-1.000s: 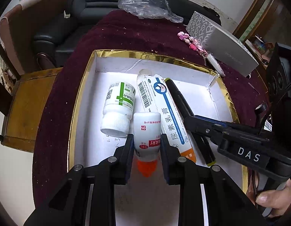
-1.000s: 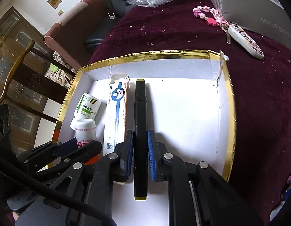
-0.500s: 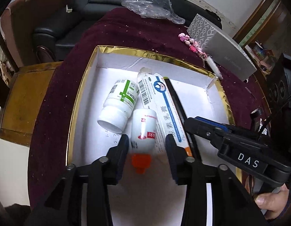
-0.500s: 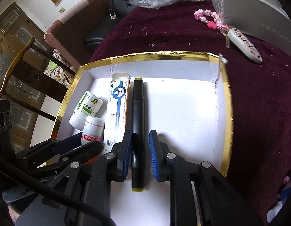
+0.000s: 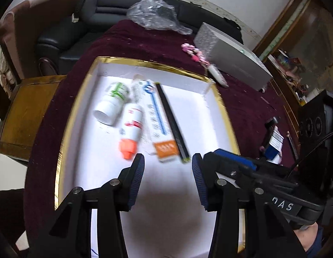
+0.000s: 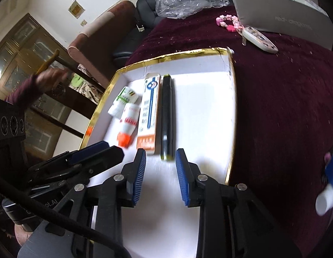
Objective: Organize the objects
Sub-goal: 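Move both open grippers back over the remaining items, then grasp the grey printed box with the right gripper, then lift the white bottle with the left gripper while the right holds the grey box, then carry the white bottle and grey box into the white tray and open both grippers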
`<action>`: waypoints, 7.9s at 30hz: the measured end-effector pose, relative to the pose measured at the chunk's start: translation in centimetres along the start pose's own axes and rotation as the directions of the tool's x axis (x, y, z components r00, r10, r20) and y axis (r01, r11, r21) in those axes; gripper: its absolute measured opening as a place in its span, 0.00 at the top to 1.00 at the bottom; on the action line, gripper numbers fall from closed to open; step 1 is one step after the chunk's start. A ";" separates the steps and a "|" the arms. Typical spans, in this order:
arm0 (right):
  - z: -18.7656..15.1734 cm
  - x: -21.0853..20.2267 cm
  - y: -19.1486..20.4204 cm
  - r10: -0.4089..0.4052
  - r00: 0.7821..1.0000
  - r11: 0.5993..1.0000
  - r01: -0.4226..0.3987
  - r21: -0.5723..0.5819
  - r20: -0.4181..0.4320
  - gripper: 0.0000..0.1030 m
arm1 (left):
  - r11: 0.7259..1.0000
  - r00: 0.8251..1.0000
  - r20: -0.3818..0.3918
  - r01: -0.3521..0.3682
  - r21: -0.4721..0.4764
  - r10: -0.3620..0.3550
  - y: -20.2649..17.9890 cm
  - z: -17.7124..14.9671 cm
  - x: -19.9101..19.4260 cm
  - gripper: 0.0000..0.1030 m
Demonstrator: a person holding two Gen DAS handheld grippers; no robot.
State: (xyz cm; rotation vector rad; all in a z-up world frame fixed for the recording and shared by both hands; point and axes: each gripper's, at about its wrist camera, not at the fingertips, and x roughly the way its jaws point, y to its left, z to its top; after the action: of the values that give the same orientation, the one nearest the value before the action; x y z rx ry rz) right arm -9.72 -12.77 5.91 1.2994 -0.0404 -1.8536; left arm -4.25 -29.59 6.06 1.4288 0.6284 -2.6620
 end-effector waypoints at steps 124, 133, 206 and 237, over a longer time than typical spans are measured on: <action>-10.6 -18.0 -22.1 -0.215 0.931 0.973 0.177 0.151 0.294 0.77 | 0.899 0.996 0.013 0.077 0.432 -0.091 -26.5 -8.7 10.3 0.71; -10.4 -17.4 -22.9 -0.225 0.935 0.969 0.184 0.168 0.275 0.77 | 0.895 0.994 0.029 0.086 0.437 -0.110 -26.5 -8.6 9.3 0.71; 6.3 3.8 1.3 -0.254 0.967 0.959 0.251 -0.131 -0.007 0.76 | 0.989 0.989 0.010 -0.147 0.024 0.147 5.7 0.2 1.2 0.71; 8.2 7.7 0.1 -0.288 0.954 0.956 0.281 -0.089 -0.079 0.76 | 0.987 0.987 -0.042 -0.156 0.034 0.158 5.8 2.2 2.9 0.70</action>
State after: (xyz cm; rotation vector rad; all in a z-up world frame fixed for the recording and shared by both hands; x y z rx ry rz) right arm -16.85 -21.22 3.91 1.3909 0.2787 -2.0110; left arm -6.31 -35.37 2.87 1.4829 0.4592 -2.5359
